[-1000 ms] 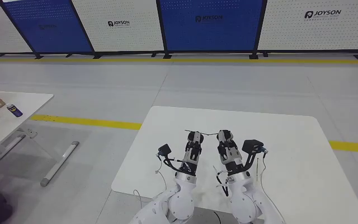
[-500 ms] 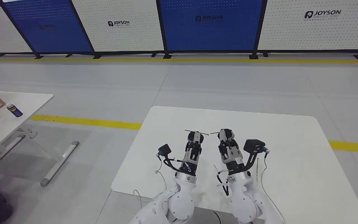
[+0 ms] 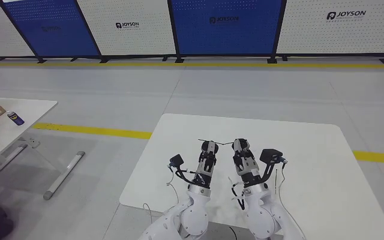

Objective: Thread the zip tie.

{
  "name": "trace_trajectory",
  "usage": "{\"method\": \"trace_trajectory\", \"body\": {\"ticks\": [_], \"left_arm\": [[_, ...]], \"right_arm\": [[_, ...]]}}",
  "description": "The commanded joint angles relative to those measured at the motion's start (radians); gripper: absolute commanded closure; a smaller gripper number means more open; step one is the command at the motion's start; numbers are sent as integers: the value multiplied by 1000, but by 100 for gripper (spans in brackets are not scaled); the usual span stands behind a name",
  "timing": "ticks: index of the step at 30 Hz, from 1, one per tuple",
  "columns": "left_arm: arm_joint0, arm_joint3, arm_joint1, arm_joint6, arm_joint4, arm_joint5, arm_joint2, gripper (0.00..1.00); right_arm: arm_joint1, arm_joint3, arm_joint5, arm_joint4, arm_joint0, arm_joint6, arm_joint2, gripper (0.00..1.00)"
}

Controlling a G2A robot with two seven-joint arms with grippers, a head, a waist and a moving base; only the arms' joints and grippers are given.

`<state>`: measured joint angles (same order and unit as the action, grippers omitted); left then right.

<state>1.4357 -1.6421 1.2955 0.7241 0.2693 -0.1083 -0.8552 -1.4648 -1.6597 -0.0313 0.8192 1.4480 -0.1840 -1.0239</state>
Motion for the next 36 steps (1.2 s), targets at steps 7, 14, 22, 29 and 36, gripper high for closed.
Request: {"method": "trace_trajectory", "body": {"ticks": [7,14,22,29,36], "left_arm": [[0,0,0,0,0,0,0,100],[0,0,0,0,0,0,0,100],[0,0,0,0,0,0,0,100],[0,0,0,0,0,0,0,100],[0,0,0,0,0,0,0,100]], "right_arm": [[-3,13,-3,0,-8,6,6,100],[-5,11,-11,-4,-3,4,10,100],[-5,2,-5,2,7,-10,0,100],[-7,4,-7,6,3,-7,3,100],[-9,12,-7,15,-5,-10,4,100]]}}
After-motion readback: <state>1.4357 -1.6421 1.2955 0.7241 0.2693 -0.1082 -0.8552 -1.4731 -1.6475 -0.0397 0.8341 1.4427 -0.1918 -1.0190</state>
